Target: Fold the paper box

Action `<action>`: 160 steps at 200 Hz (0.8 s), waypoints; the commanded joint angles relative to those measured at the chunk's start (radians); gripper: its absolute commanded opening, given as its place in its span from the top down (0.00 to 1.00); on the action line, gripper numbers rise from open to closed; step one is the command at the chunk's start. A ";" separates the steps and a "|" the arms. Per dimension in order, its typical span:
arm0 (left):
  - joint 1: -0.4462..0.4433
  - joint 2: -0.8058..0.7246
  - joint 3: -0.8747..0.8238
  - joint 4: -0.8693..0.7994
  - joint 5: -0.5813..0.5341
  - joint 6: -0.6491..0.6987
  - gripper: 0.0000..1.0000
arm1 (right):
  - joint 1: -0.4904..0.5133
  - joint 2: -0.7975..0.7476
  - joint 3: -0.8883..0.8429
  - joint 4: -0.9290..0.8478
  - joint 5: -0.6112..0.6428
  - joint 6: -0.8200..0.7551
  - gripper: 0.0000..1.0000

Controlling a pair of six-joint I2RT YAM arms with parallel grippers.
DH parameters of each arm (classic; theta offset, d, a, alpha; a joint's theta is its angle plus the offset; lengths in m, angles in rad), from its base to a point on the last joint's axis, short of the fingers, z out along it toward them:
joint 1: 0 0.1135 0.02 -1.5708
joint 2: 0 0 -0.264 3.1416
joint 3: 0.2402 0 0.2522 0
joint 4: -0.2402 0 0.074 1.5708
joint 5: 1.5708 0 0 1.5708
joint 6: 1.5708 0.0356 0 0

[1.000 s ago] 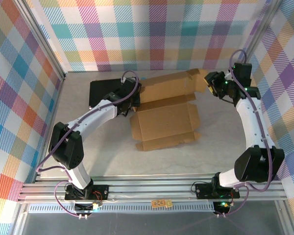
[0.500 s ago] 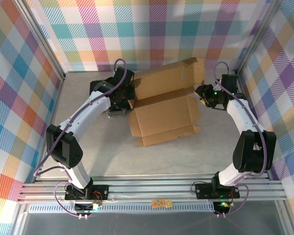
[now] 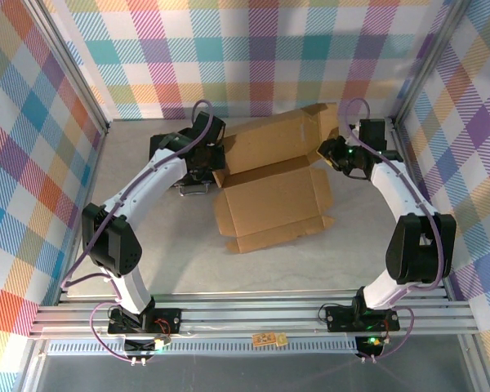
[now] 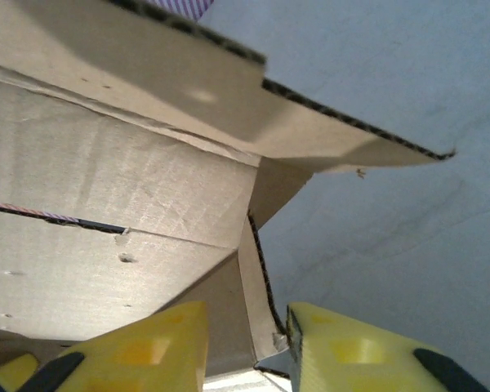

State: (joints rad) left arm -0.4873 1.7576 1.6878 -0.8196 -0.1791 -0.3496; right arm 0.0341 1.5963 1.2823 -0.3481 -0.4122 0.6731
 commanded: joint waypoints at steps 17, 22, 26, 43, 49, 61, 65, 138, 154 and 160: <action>0.012 0.006 0.053 -0.019 0.030 -0.025 1.00 | 0.015 0.000 0.022 -0.012 0.015 -0.031 0.75; 0.012 0.006 0.053 -0.019 0.030 -0.024 1.00 | 0.019 0.001 0.024 -0.018 0.020 -0.036 0.75; 0.012 0.006 0.055 -0.020 0.030 -0.025 1.00 | 0.022 0.002 0.026 -0.025 0.025 -0.041 0.75; 0.013 0.006 0.055 -0.025 0.036 -0.026 1.00 | 0.036 0.018 0.042 -0.052 0.048 -0.064 0.74; 0.013 0.005 0.053 -0.027 0.038 -0.026 1.00 | 0.040 0.024 0.048 -0.062 0.059 -0.071 0.75; 0.015 0.006 0.053 -0.028 0.042 -0.026 1.00 | 0.047 0.036 0.053 -0.061 0.067 -0.080 0.77; 0.015 0.005 0.053 -0.030 0.043 -0.025 1.00 | 0.048 0.039 0.058 -0.058 0.068 -0.083 0.78; 0.019 0.041 0.111 -0.093 0.030 -0.052 1.00 | 0.239 0.008 0.220 -0.220 0.408 -0.322 1.00; 0.019 0.058 0.142 -0.119 0.027 -0.053 1.00 | 0.300 0.018 0.256 -0.251 0.488 -0.400 1.00; 0.019 0.064 0.151 -0.127 0.025 -0.054 1.00 | 0.320 0.023 0.268 -0.260 0.512 -0.427 1.00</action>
State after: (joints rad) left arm -0.4709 1.7947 1.7798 -0.9005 -0.1696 -0.3859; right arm 0.2665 1.6394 1.4837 -0.5381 -0.0425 0.4038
